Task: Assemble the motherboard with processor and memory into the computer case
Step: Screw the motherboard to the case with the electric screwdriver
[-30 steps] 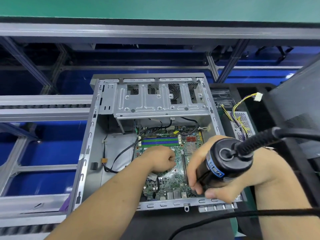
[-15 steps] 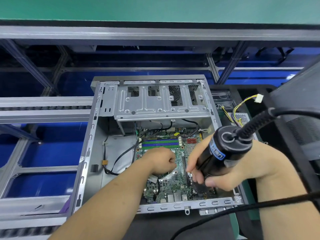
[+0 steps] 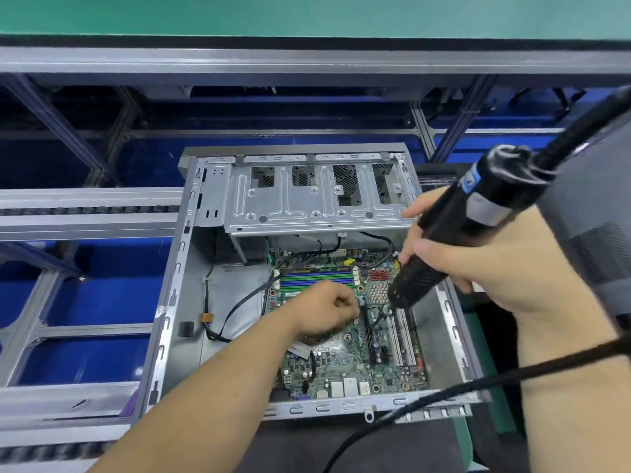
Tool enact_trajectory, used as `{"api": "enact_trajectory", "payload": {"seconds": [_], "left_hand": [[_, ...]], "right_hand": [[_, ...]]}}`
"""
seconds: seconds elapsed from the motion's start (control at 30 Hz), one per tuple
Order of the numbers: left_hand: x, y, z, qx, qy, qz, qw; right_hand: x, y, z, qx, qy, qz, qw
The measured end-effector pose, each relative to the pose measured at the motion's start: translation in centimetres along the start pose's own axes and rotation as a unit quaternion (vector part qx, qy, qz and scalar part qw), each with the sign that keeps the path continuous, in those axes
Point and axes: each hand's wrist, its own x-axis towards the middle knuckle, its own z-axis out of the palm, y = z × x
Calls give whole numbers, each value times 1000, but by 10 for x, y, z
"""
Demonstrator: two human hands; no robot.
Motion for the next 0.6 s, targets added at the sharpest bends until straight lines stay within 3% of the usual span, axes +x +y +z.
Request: {"api": "enact_trajectory", "payload": {"seconds": [0.07, 0.17, 0.37, 0.6], "left_hand": [[-2, 4, -3, -115, -7, 14, 993], [-1, 7, -1, -105, -51, 37, 992], [1, 10, 3, -65, -47, 45, 996], [-5, 22, 1, -124, 21, 57, 990]], "right_hand": [[4, 11, 2, -14, 79, 25, 996], [7, 26, 6, -3, 148, 46, 988], [11, 28, 2, -5, 162, 56, 985], [13, 20, 5, -35, 190, 45, 980]]}}
